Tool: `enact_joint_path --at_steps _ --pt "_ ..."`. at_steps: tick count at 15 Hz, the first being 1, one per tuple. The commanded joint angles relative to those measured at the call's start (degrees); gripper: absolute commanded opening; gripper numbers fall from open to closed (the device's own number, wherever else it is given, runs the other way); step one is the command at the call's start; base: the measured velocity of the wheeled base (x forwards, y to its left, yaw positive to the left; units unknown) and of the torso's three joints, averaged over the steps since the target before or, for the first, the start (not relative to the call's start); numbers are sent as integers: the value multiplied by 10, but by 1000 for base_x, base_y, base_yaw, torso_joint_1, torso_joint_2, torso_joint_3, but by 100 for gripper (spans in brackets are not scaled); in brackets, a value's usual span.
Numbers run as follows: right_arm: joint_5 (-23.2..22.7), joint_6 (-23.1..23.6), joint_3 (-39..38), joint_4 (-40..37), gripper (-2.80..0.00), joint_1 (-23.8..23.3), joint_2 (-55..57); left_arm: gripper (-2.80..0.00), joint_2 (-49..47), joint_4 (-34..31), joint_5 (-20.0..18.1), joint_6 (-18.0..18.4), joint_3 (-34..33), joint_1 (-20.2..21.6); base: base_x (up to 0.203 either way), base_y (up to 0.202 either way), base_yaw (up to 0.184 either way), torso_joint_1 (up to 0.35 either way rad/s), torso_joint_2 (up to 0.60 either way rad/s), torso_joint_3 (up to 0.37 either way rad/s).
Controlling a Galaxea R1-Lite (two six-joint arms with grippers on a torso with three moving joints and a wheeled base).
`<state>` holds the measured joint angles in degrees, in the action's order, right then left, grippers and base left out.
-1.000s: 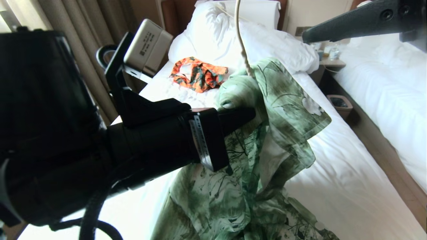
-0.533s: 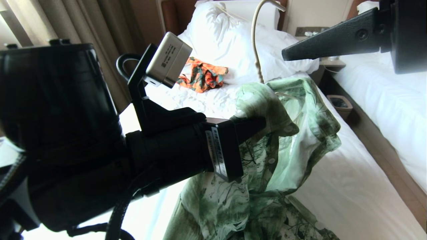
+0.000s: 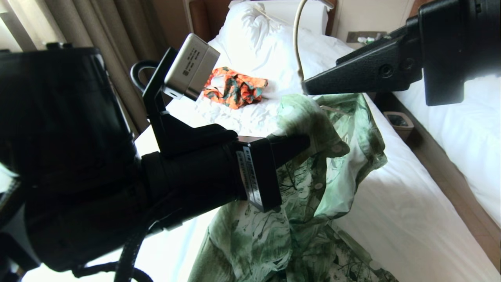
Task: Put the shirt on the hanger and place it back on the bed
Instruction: Take the clothes hanger out of the clothes
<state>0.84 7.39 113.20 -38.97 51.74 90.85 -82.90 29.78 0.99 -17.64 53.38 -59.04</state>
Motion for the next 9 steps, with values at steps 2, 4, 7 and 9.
enact_joint_path --at_steps 2,4,7,9 --pt "3 0 0 27 0 16 22 -280 9 2 0 -1 0 0 0 0 0 0 0 0" --pt "16 0 0 46 0 27 33 -280 9 2 -1 -1 1 0 0 0 0 0 0 0" --pt "27 -4 -1 62 0 35 44 -280 12 2 -1 -1 1 0 0 0 0 0 0 0" --pt "27 -4 -2 65 -280 36 49 -280 16 2 -1 -1 1 1 0 0 0 0 0 0"
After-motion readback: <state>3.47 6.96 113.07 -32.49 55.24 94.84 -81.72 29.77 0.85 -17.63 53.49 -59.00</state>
